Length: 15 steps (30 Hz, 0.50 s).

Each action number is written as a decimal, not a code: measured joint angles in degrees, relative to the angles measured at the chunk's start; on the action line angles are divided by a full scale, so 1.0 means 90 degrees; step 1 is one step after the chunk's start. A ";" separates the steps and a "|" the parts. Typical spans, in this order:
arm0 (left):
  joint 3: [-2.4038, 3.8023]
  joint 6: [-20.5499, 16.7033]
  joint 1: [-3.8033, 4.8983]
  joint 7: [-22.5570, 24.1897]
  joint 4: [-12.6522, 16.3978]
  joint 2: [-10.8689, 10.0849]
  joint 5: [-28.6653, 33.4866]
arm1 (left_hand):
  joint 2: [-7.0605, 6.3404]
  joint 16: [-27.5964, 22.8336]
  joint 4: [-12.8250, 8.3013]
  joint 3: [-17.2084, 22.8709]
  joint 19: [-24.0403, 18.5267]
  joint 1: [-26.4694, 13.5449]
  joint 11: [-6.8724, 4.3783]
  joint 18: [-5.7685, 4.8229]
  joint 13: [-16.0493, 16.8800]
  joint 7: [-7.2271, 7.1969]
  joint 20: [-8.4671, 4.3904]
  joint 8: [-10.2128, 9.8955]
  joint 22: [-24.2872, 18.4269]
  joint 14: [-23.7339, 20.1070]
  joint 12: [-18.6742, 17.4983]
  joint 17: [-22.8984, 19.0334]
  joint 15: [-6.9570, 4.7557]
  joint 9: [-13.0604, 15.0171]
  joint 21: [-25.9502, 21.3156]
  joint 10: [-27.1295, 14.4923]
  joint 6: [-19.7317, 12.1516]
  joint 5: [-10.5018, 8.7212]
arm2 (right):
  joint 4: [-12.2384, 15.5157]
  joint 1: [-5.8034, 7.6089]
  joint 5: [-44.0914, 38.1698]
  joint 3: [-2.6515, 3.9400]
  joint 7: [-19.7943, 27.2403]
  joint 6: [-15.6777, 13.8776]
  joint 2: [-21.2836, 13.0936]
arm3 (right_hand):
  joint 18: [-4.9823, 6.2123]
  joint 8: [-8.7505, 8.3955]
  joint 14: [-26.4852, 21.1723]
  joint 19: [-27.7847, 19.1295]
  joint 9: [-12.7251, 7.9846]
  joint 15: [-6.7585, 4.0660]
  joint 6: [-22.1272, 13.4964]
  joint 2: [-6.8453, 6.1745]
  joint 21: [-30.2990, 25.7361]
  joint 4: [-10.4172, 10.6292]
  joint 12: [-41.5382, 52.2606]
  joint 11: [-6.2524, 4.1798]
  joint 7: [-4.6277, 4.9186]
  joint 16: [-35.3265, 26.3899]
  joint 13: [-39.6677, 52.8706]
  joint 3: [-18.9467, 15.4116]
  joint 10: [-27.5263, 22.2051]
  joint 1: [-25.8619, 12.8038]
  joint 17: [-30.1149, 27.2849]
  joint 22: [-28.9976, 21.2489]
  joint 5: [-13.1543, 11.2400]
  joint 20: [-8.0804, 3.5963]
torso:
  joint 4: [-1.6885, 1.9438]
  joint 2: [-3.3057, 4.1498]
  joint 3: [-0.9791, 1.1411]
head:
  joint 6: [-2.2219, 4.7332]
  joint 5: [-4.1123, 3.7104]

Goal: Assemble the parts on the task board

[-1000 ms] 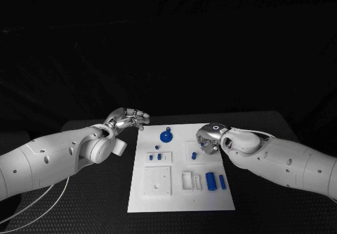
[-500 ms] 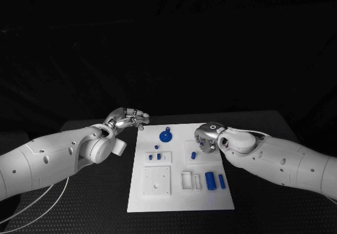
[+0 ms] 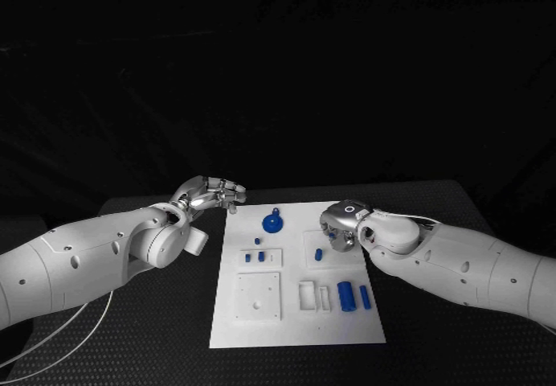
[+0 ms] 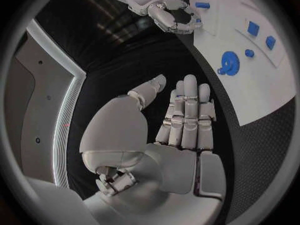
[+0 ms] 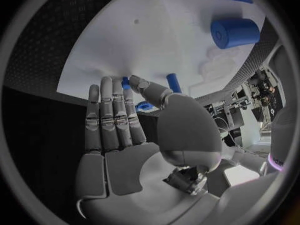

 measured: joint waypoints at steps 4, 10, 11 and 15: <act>0.0000 0.0003 0.0001 -0.0011 0.0000 0.0000 0.0000 | -0.0015 0.0000 0.0000 0.0000 0.0000 -0.0015 0.0000 0.0000 0.0000 -0.0004 0.0000 0.0000 0.0000 0.0000 0.0000 0.0006 0.0000 0.0000 0.0000 0.0000 -0.0004 0.0000 | 0.0010 -0.0004 -0.0065 -0.0003 -0.0037 -0.0012 0.0002 | 0.0000 0.0041 0.0077 0.0111 0.0050 -0.0072 0.0114 0.0089 0.0000 -0.0077 0.0077 -0.0070 -0.0064 0.0000 0.0091 0.0077 0.0125 0.0130 0.0155 0.0032 0.0000 -0.0043 | -0.0002 0.0000 -0.0001 | 0.0000 -0.0010; 0.0000 0.0009 0.0001 -0.0027 0.0000 0.0001 0.0001 | -0.0015 0.0000 0.0000 0.0000 0.0000 -0.0015 0.0000 0.0000 0.0000 -0.0010 0.0000 0.0000 0.0000 0.0000 0.0000 0.0012 0.0000 -0.0001 0.0000 0.0000 -0.0010 0.0000 | 0.0006 -0.0021 -0.0182 -0.0014 -0.0104 -0.0083 0.0018 | 0.0000 0.0049 0.0199 0.0250 0.0134 -0.0106 0.0237 0.0115 0.0065 -0.0102 0.0124 -0.0133 -0.0100 0.0000 0.0244 0.0158 0.0241 0.0157 0.0355 0.0066 -0.0001 -0.0090 | -0.0001 -0.0001 0.0004 | -0.0001 -0.0024; 0.0000 0.0009 0.0001 -0.0029 -0.0001 0.0003 0.0001 | -0.0015 0.0000 0.0000 0.0000 0.0000 -0.0015 0.0000 0.0000 0.0001 -0.0010 0.0000 0.0000 0.0000 0.0000 0.0000 0.0013 0.0000 -0.0001 0.0000 0.0000 -0.0010 0.0000 | 0.0006 -0.0024 -0.0202 -0.0017 -0.0115 -0.0101 0.0021 | -0.0001 0.0049 0.0216 0.0252 0.0141 -0.0124 0.0244 0.0115 0.0066 -0.0101 0.0124 -0.0117 -0.0107 0.0000 0.0260 0.0158 0.0258 0.0157 0.0381 0.0067 -0.0001 -0.0092 | -0.0001 -0.0001 0.0004 | -0.0001 -0.0027; 0.0000 0.0010 0.0001 -0.0034 -0.0001 0.0006 0.0001 | -0.0015 0.0000 0.0000 0.0000 0.0000 -0.0015 0.0000 0.0000 -0.0006 -0.0010 0.0000 0.0000 0.0000 0.0000 0.0000 0.0013 0.0000 -0.0001 0.0000 0.0000 -0.0010 0.0000 | 0.0012 -0.0038 -0.0269 -0.0024 -0.0170 -0.0151 0.0030 | -0.0001 0.0072 0.0288 0.0338 0.0180 -0.0152 0.0314 0.0122 0.0109 -0.0100 0.0123 -0.0167 -0.0132 0.0000 0.0337 0.0194 0.0308 0.0164 0.0488 0.0086 -0.0001 -0.0133 | -0.0001 -0.0001 0.0004 | 0.0001 -0.0034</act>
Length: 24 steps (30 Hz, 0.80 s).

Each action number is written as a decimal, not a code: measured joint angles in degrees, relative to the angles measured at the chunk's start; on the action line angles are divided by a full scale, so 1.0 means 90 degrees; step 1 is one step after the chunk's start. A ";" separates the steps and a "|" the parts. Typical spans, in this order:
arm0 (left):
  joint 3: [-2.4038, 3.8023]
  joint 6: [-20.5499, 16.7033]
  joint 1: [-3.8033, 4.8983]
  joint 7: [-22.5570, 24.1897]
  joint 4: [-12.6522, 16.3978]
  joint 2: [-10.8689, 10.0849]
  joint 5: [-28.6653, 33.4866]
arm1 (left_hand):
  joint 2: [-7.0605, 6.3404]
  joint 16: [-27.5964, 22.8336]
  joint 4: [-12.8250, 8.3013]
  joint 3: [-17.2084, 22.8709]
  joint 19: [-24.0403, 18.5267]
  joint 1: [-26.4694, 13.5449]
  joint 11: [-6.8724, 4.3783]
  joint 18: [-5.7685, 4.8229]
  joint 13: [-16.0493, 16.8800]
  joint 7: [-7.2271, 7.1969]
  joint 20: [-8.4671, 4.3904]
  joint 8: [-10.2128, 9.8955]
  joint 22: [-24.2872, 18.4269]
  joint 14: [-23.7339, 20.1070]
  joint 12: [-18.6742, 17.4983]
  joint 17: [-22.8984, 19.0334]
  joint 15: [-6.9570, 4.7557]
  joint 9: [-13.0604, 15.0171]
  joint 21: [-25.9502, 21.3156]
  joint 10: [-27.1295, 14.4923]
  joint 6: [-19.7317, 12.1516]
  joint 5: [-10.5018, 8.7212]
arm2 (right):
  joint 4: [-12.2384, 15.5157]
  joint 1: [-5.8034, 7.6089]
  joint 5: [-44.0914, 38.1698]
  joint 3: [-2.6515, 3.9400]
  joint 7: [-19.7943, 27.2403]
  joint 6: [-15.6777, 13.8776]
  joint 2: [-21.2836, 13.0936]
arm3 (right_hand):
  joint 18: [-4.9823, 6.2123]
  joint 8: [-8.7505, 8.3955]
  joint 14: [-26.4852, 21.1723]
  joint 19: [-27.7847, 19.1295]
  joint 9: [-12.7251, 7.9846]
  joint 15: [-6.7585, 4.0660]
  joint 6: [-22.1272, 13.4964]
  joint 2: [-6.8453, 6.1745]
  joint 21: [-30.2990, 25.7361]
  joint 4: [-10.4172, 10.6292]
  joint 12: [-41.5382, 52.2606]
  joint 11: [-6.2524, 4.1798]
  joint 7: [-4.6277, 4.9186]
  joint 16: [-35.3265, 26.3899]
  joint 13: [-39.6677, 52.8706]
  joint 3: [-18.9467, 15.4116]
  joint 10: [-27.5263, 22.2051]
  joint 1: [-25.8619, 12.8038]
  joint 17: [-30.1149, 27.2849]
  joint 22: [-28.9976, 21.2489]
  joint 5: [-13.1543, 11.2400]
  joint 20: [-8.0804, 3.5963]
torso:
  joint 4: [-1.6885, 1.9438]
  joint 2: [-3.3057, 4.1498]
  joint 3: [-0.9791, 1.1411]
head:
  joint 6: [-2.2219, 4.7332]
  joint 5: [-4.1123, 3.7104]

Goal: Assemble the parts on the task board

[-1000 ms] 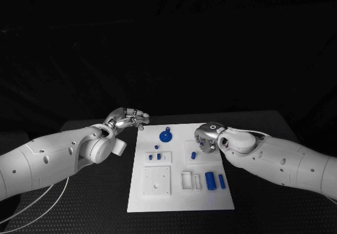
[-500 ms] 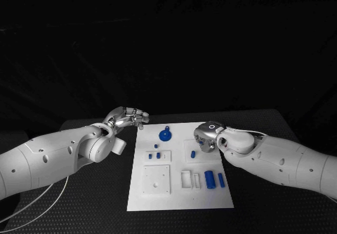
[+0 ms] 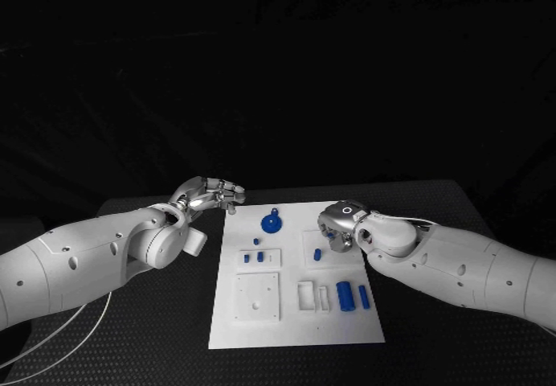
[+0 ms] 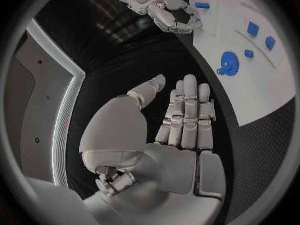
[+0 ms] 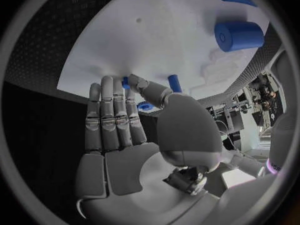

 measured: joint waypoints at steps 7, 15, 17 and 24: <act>0.0000 0.0002 0.0000 -0.0006 -0.0001 0.0005 0.0001 | 0.0000 -0.0024 0.0000 0.0000 0.0022 0.0000 0.0000 0.0001 0.0000 0.0000 0.0022 0.0000 0.0000 0.0000 0.0000 0.0006 0.0000 0.0000 0.0000 0.0000 0.0000 0.0000 | 0.0013 -0.0011 -0.0068 -0.0008 -0.0072 -0.0041 0.0004 | 0.0000 0.0000 0.0070 0.0060 0.0045 -0.0022 0.0033 -0.0025 0.0027 -0.0018 0.0025 -0.0018 -0.0033 -0.0024 0.0055 0.0018 0.0063 0.0025 0.0097 0.0020 0.0000 -0.0014 | 0.0002 0.0001 0.0000 | 0.0005 -0.0005; 0.0000 0.0002 0.0000 -0.0010 -0.0048 0.0006 0.0008 | 0.0000 -0.0025 0.0000 0.0000 0.0022 0.0000 -0.0001 0.0000 0.0001 -0.0001 0.0022 0.0000 0.0000 0.0000 0.0000 0.0012 0.0000 0.0000 0.0000 0.0001 -0.0001 0.0000 | 0.0154 -0.0024 -0.0099 -0.0013 -0.0139 -0.0081 -0.0101 | 0.0000 -0.0005 0.0081 0.0083 0.0048 -0.0032 0.0056 -0.0025 0.0038 -0.0002 0.0011 -0.0019 -0.0012 -0.0047 0.0102 0.0033 0.0063 0.0025 0.0126 0.0027 -0.0001 -0.0037 | 0.0001 0.0001 -0.0001 | 0.0005 -0.0007; 0.0000 0.0002 0.0000 -0.0011 -0.0061 0.0006 0.0014 | 0.0000 -0.0024 0.0000 0.0000 0.0022 0.0000 -0.0001 0.0000 0.0001 0.0012 0.0022 0.0000 0.0000 0.0000 0.0000 0.0012 0.0000 0.0000 0.0000 0.0001 -0.0015 0.0000 | 0.0203 -0.0027 -0.0099 -0.0016 -0.0147 -0.0084 -0.0142 | 0.0001 -0.0006 0.0081 0.0083 0.0060 -0.0032 0.0075 -0.0025 0.0038 -0.0001 0.0049 -0.0018 -0.0032 -0.0047 0.0136 0.0033 0.0063 0.0025 0.0137 0.0027 -0.0001 -0.0037 | -0.0003 -0.0001 0.0000 | 0.0000 0.0002; 0.0000 0.0002 0.0002 -0.0014 -0.0082 0.0007 0.0054 | 0.0000 -0.0024 0.0000 0.0000 0.0047 0.0000 -0.0001 0.0000 -0.0005 0.0022 -0.0003 0.0000 0.0000 0.0000 0.0000 0.0019 0.0000 0.0000 -0.0025 0.0001 -0.0025 0.0000 | 0.0333 0.0021 -0.0097 -0.0012 -0.0160 -0.0059 -0.0225 | 0.0000 -0.0007 0.0105 0.0083 0.0092 -0.0054 0.0091 -0.0026 0.0038 -0.0020 0.0064 -0.0043 -0.0048 -0.0047 0.0135 0.0051 0.0089 0.0025 0.0159 0.0033 -0.0001 -0.0037 | -0.0004 -0.0004 0.0000 | 0.0009 0.0005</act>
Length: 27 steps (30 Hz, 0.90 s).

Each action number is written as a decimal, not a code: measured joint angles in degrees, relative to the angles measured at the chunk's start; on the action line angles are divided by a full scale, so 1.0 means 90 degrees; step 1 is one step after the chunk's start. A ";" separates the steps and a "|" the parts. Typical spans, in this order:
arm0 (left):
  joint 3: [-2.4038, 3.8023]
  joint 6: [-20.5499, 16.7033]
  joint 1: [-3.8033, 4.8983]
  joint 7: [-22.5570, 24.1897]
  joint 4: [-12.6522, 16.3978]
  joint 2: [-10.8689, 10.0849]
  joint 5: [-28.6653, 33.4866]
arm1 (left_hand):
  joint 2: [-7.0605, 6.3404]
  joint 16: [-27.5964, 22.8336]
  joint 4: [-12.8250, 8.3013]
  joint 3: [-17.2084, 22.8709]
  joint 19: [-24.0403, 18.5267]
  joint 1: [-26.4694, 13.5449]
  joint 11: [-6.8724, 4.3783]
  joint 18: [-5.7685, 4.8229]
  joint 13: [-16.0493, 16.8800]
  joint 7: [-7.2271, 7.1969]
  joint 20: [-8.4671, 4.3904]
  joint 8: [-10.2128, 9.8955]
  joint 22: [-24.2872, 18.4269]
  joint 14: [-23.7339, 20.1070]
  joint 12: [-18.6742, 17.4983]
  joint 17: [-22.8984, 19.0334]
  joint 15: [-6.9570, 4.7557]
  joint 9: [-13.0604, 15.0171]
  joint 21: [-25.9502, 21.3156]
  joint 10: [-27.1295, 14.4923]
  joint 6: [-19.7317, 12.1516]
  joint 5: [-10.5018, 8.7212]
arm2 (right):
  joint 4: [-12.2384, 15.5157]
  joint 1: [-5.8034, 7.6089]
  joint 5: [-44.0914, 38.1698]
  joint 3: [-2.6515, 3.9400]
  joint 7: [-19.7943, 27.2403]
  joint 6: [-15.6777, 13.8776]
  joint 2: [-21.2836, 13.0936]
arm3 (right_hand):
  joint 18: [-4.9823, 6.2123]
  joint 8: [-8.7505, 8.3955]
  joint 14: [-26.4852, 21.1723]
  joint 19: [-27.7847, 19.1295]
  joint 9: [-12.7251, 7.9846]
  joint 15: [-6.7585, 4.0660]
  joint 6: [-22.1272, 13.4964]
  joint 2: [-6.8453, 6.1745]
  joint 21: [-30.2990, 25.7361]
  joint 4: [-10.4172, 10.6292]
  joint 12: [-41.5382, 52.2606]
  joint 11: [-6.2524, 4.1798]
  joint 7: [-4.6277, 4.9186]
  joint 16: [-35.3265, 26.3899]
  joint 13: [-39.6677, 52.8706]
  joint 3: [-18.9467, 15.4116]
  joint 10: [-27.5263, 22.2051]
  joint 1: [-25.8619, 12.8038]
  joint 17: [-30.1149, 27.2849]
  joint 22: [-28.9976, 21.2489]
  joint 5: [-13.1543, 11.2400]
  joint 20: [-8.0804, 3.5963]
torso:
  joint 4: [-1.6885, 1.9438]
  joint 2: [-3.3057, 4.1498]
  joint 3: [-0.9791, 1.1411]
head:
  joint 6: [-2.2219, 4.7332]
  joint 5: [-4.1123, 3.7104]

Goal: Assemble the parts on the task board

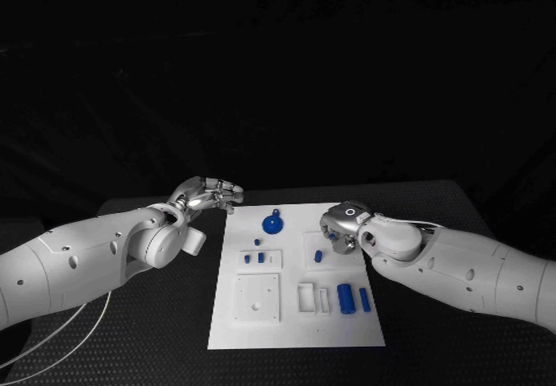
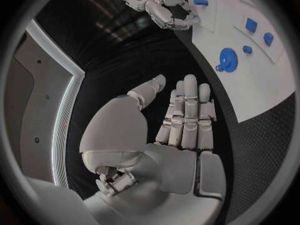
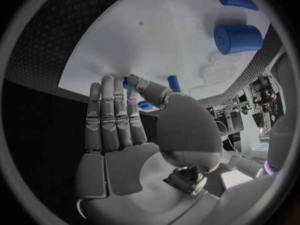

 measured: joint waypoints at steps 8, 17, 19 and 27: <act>0.0000 0.0000 0.0000 -0.0004 -0.0034 0.0003 0.0020 | 0.0000 0.0000 0.0000 0.0000 0.0001 0.0000 -0.0001 0.0000 0.0000 0.0000 0.0000 0.0000 0.0000 0.0020 0.0000 0.0009 0.0012 0.0000 0.0000 0.0001 0.0000 0.0000 | 0.0127 0.0087 0.0012 0.0074 0.0009 0.0007 -0.0079 | 0.0000 0.0000 0.0015 0.0045 -0.0003 0.0014 0.0000 0.0000 0.0000 0.0017 0.0011 0.0000 0.0000 -0.0026 0.0011 0.0017 0.0001 0.0000 0.0020 0.0000 0.0000 0.0001 | -0.0003 0.0002 0.0000 | 0.0021 -0.0003; 0.0000 0.0003 0.0000 -0.0007 -0.0062 0.0003 0.0045 | 0.0000 -0.0024 0.0000 0.0000 0.0001 0.0000 0.0021 0.0000 -0.0005 0.0013 0.0000 0.0000 0.0006 0.0046 0.0000 0.0021 0.0000 0.0000 0.0000 -0.0022 -0.0032 0.0000 | 0.0365 0.0150 0.0104 0.0163 0.0017 0.0013 -0.0260 | 0.0000 0.0000 0.0020 0.0045 -0.0005 0.0019 0.0000 0.0000 0.0000 0.0017 0.0011 0.0002 0.0000 -0.0026 0.0019 0.0017 -0.0001 0.0000 0.0034 0.0005 0.0000 0.0001 | 0.0000 0.0007 0.0003 | 0.0030 -0.0008; 0.0000 0.0003 0.0000 -0.0008 -0.0069 0.0001 0.0048 | 0.0000 -0.0024 0.0000 0.0000 0.0001 0.0000 0.0021 0.0000 -0.0005 0.0013 0.0001 0.0000 0.0006 0.0046 0.0000 0.0022 0.0000 -0.0001 0.0000 -0.0022 -0.0032 0.0000 | 0.0538 0.0159 0.0165 0.0222 0.0019 0.0013 -0.0370 | 0.0000 0.0000 0.0020 0.0045 -0.0004 0.0019 0.0000 0.0000 0.0000 0.0017 0.0011 0.0002 0.0000 -0.0026 0.0019 0.0017 -0.0001 0.0000 0.0040 0.0006 0.0000 0.0001 | 0.0001 0.0007 0.0003 | 0.0030 -0.0004; -0.0001 0.0004 0.0001 -0.0010 -0.0176 0.0020 0.0077 | 0.0000 -0.0024 0.0000 0.0000 0.0001 0.0000 0.0021 0.0000 -0.0004 0.0013 0.0001 0.0000 0.0005 0.0046 0.0001 0.0029 0.0000 -0.0001 -0.0025 -0.0022 -0.0032 0.0000 | 0.1301 0.0172 0.0462 0.0459 0.0081 -0.0186 -0.0609 | 0.0000 0.0000 0.0020 0.0044 0.0006 0.0020 -0.0001 -0.0001 0.0000 0.0035 0.0011 0.0003 0.0000 -0.0049 0.0035 0.0034 -0.0002 -0.0001 0.0052 0.0005 0.0000 0.0001 | -0.0012 -0.0002 0.0001 | 0.0049 0.0115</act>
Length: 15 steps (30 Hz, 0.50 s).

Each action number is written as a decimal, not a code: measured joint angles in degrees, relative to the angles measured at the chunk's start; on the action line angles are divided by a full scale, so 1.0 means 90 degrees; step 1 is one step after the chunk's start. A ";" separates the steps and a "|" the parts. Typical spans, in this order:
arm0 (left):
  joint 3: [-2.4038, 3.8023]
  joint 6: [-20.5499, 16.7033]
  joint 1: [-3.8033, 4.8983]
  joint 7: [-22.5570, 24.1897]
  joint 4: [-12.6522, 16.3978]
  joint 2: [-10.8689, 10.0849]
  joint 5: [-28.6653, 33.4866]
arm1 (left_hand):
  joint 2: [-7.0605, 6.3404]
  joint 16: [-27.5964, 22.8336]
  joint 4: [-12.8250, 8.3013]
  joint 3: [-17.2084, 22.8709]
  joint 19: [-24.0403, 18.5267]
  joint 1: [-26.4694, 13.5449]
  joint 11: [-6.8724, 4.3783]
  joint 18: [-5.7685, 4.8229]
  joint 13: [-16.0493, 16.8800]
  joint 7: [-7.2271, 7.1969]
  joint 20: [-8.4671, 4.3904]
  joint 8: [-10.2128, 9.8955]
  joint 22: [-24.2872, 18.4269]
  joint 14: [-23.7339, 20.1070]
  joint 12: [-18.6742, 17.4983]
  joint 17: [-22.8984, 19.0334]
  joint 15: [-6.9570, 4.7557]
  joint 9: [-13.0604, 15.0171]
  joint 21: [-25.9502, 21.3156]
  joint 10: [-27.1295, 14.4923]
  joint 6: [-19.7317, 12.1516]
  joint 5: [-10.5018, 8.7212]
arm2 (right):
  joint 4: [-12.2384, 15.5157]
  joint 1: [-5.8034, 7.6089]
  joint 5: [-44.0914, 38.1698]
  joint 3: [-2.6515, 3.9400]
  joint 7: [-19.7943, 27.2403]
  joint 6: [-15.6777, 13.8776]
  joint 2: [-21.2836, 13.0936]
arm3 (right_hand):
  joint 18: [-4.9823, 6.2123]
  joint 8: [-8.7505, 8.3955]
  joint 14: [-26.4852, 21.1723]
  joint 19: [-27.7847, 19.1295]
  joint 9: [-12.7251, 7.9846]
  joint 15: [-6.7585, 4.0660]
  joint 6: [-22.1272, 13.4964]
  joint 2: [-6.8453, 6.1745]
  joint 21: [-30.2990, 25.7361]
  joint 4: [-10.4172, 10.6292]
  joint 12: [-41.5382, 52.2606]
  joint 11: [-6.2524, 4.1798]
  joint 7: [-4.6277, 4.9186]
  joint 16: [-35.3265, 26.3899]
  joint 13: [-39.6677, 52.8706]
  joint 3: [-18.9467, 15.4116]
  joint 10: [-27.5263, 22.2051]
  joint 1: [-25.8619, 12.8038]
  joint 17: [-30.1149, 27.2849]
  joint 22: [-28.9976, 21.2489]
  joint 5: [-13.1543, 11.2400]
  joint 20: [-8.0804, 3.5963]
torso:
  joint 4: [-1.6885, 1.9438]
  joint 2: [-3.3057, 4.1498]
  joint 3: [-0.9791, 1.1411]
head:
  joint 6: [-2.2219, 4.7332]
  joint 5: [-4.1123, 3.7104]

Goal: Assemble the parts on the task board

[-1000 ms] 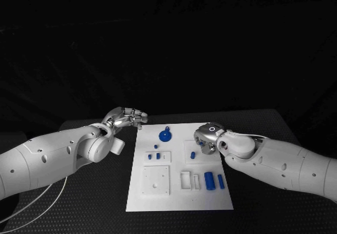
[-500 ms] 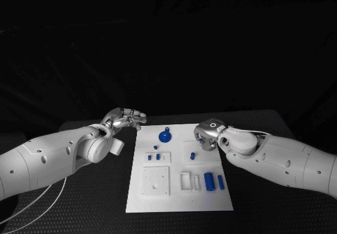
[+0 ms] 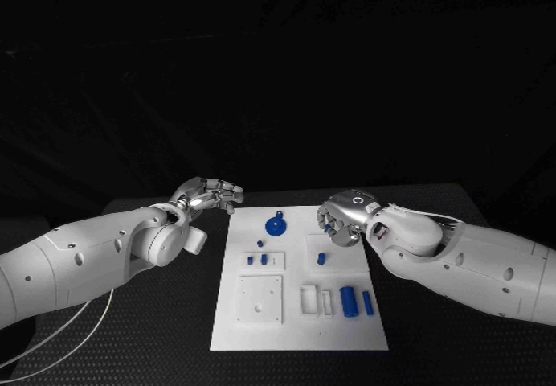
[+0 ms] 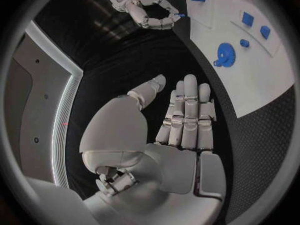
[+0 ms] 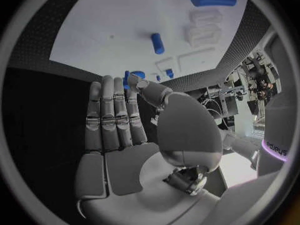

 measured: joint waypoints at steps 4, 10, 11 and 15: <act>0.0000 -0.0003 0.0001 0.0000 -0.0068 0.0042 0.0033 | 0.0000 0.0000 0.0000 0.0000 0.0000 0.0000 0.0000 0.0000 0.0000 0.0000 0.0000 -0.0023 0.0000 0.0000 0.0000 0.0000 0.0000 0.0000 0.0000 0.0000 0.0000 0.0000 | 0.0299 -0.0001 0.0125 0.0005 0.0056 -0.0146 0.0035 | 0.0000 0.0000 0.0000 0.0000 0.0002 0.0000 0.0000 -0.0025 0.0000 0.0000 0.0000 0.0000 0.0000 0.0000 0.0002 0.0000 0.0000 0.0025 0.0007 0.0000 0.0000 0.0000 | -0.0004 -0.0010 0.0001 | 0.0011 0.0087; 0.0000 -0.0018 0.0014 0.0004 -0.0250 0.0152 0.0085 | 0.0000 0.0000 0.0000 0.0000 0.0000 0.0000 0.0000 0.0000 0.0001 0.0000 0.0000 -0.0023 0.0000 0.0000 0.0000 0.0006 0.0000 0.0000 0.0000 0.0000 0.0000 0.0000 | 0.0424 -0.0025 0.0193 0.0005 0.0105 -0.0231 0.0337 | -0.0001 0.0000 0.0000 0.0000 0.0006 0.0000 0.0000 -0.0025 0.0000 0.0000 0.0000 0.0001 0.0000 0.0000 0.0006 0.0000 -0.0001 0.0025 0.0013 -0.0001 0.0000 0.0000 | 0.0000 -0.0011 -0.0001 | 0.0012 0.0244; 0.0000 -0.0022 0.0020 0.0006 -0.0275 0.0172 0.0100 | 0.0000 0.0000 0.0000 0.0000 0.0000 0.0000 0.0000 0.0000 0.0001 0.0000 0.0000 -0.0023 0.0000 -0.0001 0.0000 0.0007 0.0000 0.0000 0.0000 0.0000 0.0000 0.0000 | 0.0434 -0.0042 0.0193 0.0005 0.0110 -0.0238 0.0396 | 0.0000 0.0000 0.0000 0.0000 0.0006 0.0000 0.0000 -0.0025 0.0000 0.0001 0.0000 0.0001 0.0000 0.0000 0.0010 0.0000 -0.0001 0.0025 0.0015 0.0001 0.0000 0.0000 | 0.0001 -0.0011 0.0000 | 0.0004 0.0271; 0.0000 -0.0044 0.0041 0.0016 -0.0355 0.0264 0.0168 | 0.0000 -0.0025 0.0000 0.0000 0.0000 0.0000 -0.0001 0.0000 0.0001 0.0000 0.0001 -0.0023 0.0006 -0.0001 0.0000 0.0011 0.0000 0.0000 0.0000 0.0001 0.0000 0.0000 | 0.0436 -0.0157 0.0171 -0.0047 0.0129 -0.0241 0.0653 | 0.0000 -0.0001 0.0000 0.0000 0.0006 0.0000 0.0000 -0.0025 0.0000 0.0001 0.0000 0.0001 0.0000 -0.0023 0.0010 0.0000 -0.0001 0.0025 0.0018 0.0006 0.0000 0.0000 | 0.0002 -0.0014 -0.0008 | -0.0037 0.0425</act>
